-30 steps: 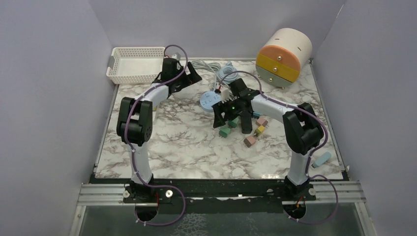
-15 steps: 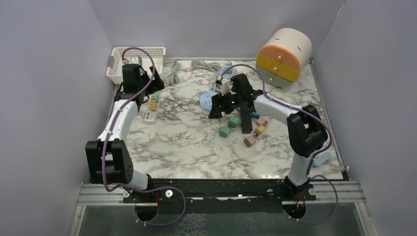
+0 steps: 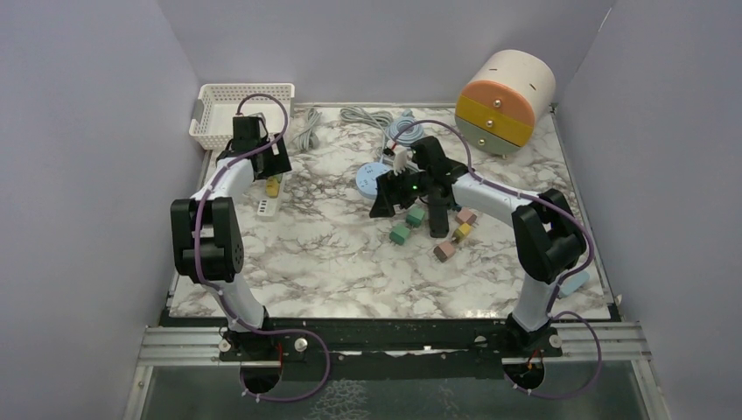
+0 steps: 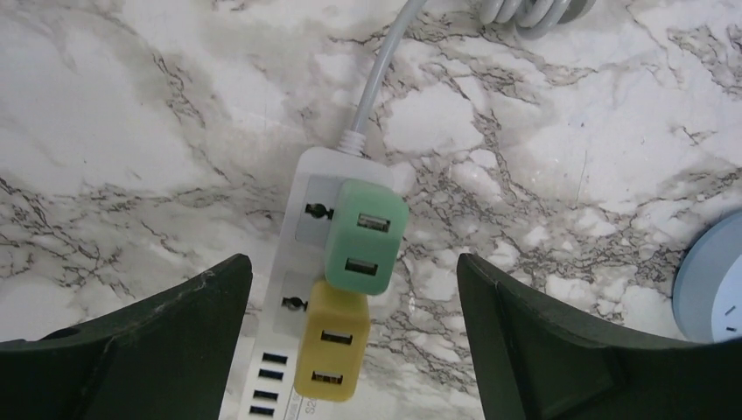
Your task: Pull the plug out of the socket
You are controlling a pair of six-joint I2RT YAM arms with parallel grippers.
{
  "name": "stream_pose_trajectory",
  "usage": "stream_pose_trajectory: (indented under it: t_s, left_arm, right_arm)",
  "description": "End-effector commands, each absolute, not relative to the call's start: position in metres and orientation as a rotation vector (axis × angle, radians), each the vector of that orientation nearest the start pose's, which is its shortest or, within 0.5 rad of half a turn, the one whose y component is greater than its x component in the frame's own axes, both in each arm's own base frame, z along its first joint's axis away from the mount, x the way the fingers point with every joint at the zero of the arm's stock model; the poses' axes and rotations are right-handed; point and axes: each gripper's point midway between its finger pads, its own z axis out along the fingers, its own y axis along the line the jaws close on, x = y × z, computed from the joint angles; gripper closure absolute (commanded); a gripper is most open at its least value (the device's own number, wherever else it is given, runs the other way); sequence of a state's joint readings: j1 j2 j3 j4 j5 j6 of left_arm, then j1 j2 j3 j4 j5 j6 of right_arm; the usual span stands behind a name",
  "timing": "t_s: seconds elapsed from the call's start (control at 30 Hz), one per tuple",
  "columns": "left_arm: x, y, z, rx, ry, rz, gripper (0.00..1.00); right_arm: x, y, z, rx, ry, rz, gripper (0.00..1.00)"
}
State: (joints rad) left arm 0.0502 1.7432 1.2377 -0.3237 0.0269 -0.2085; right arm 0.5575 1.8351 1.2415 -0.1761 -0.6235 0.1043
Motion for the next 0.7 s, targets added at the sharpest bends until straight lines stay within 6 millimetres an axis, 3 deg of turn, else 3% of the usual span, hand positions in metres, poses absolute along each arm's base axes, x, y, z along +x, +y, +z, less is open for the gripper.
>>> stream_pose_trajectory:
  t_s: [0.0,0.4,0.43,0.5,0.53,0.67]
  left_arm:
    - [0.463,0.017,0.090,-0.258,2.391,-0.045,0.14]
    - [0.479,0.009,0.070,-0.201,2.414,-0.036,0.49]
    - [0.480,0.010,0.069,-0.197,2.412,-0.032,0.58]
    - [0.488,0.010,0.073,-0.189,2.394,-0.025,0.90]
    - [0.491,0.010,0.074,-0.188,2.388,-0.025,1.00]
    - [0.494,-0.005,0.084,-0.184,2.363,-0.103,1.00]
  right_arm:
    - [0.320,0.332,0.114,-0.880,2.187,1.080,0.14]
    - [0.316,0.330,0.106,-0.891,2.203,1.086,0.16]
    - [0.315,0.331,0.105,-0.893,2.204,1.092,0.16]
    - [0.315,0.331,0.101,-0.889,2.211,1.097,0.17]
    - [0.314,0.333,0.100,-0.893,2.213,1.090,0.18]
    - [0.312,0.355,0.098,-0.941,2.155,1.023,0.17]
